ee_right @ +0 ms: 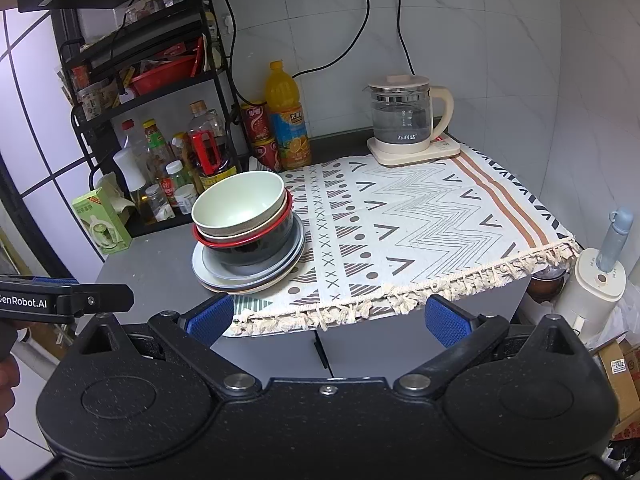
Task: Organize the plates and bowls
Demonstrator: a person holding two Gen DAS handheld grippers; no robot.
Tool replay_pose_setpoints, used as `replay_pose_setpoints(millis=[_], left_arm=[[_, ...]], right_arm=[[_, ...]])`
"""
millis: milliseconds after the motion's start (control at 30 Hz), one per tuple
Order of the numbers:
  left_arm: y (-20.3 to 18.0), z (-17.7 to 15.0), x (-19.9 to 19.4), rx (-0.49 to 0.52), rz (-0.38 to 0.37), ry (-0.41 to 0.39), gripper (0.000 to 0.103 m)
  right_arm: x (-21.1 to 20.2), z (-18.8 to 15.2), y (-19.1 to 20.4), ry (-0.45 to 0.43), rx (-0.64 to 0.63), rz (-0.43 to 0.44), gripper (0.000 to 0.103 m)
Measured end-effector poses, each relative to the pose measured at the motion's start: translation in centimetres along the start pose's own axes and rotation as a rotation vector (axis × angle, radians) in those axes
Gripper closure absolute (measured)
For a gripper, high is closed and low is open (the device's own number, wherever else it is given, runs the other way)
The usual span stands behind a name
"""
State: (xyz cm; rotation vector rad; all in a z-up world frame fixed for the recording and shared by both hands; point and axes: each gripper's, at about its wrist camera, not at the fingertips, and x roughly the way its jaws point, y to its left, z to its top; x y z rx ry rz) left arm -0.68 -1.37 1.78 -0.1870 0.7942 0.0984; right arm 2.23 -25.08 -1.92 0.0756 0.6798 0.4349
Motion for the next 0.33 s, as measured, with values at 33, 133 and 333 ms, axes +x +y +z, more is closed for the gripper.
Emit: replay_pose_setpoints(millis=[33,133,333], left_arm=[[-0.02,-0.03,-0.05,-0.003,0.001,0.002,0.001],[-0.17,-0.07,-0.26,-0.006,-0.001,0.007,0.001],[-0.56,0.11,-0.45,-0.007,0.011,0.007,0.001]], right_arm=[[-0.18,0.00,-0.01,0.001,0.000,0.001,0.000],[-0.19,0.00,-0.01,0.002,-0.001,0.001,0.000],[-0.56,-0.11,-0.26,-0.003,-0.009,0.001,0.000]])
